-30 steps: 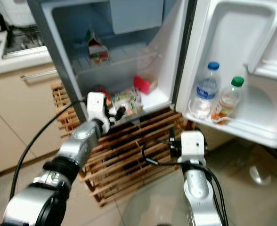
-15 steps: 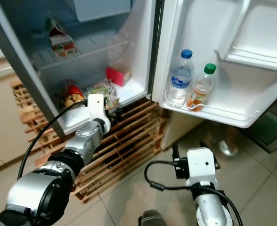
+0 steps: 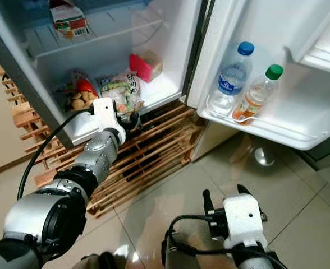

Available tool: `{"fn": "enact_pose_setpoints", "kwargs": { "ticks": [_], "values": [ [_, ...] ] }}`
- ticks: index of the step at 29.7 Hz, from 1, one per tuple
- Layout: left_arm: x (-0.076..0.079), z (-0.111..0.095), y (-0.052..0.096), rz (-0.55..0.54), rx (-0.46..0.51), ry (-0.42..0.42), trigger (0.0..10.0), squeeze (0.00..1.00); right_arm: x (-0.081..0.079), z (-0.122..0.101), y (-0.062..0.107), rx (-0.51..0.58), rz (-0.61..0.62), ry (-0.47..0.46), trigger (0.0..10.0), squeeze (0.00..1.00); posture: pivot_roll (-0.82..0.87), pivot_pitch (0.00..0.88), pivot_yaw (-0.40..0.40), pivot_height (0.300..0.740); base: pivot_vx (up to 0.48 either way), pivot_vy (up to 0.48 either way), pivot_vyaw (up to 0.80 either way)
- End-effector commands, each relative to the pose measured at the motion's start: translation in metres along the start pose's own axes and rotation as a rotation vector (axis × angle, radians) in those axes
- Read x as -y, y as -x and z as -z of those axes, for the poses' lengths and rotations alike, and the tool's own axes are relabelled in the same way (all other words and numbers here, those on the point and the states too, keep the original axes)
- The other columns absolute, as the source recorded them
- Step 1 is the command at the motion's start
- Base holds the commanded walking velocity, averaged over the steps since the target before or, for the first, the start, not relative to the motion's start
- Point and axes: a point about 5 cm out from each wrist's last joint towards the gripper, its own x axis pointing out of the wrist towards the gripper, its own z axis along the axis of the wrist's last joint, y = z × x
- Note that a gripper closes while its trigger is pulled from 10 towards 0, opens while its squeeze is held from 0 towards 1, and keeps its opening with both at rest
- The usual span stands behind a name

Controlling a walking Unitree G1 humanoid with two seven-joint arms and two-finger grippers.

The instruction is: Restocking fridge

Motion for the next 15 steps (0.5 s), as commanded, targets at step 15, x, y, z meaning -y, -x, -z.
{"fn": "enact_pose_setpoints", "kwargs": {
  "ticks": [15],
  "values": [
    [-0.033,-0.055,-0.008,-0.222,0.156,-0.052,10.0,0.0,0.002,-0.001,0.011,-0.035,-0.008,0.036,10.0,0.0,-0.49,0.317,-0.039,0.74,0.0,0.0,0.0]
  ]
}}
